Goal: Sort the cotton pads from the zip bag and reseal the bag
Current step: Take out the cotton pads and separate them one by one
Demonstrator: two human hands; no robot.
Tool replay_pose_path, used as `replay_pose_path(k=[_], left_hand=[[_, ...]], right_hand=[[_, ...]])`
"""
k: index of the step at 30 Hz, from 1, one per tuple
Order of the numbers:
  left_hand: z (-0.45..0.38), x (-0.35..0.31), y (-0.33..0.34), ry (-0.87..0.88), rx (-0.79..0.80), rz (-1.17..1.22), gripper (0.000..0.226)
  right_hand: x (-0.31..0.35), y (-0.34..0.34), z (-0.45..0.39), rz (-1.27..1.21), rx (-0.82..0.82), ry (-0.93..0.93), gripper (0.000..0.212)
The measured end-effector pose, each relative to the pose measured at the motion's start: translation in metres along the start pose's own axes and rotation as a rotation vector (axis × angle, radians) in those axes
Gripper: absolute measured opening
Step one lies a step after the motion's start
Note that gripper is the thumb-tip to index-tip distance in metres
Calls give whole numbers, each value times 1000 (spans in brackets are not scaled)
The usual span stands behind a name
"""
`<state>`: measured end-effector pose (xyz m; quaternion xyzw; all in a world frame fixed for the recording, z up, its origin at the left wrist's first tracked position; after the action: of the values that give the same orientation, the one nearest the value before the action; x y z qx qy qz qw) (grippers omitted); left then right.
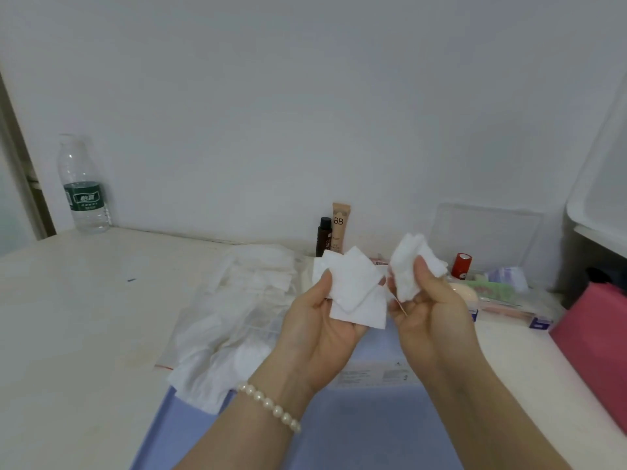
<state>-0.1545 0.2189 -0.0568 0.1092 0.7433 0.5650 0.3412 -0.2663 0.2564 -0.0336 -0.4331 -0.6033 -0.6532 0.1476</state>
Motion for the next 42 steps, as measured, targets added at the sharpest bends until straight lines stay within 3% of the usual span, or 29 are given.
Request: replay_pose_path(k=[4, 9, 14, 28, 38, 42], left_hand=[[-4, 5, -3, 83, -55, -41, 33], [-5, 12, -2, 82, -31, -94, 38], [-4, 21, 1, 55, -68, -77, 40], [-3, 22, 1, 28, -69, -73, 53], [0, 21, 4, 40, -47, -107, 49], [-1, 15, 2, 59, -68, -66, 51]], right_hand=[[1, 2, 5, -15, -59, 133, 25], [-15, 12, 15, 143, -29, 61, 7], [-22, 9, 14, 179, -89, 8, 14], [-26, 7, 12, 228, -163, -48, 7], [-22, 6, 10, 280, -146, 7, 8], [-22, 3, 6, 222, -135, 113, 11]])
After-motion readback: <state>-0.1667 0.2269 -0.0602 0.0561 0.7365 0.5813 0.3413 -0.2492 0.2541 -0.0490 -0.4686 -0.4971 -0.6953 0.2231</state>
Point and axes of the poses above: each hand's wrist, its own z-axis away from the middle knuckle, its own y-axis out of the palm, x = y × z, the point moved 1 cm from there along -z, towards the middle knuckle, and after that the axes turned 6 degrees about x, right-handed, at the moved point
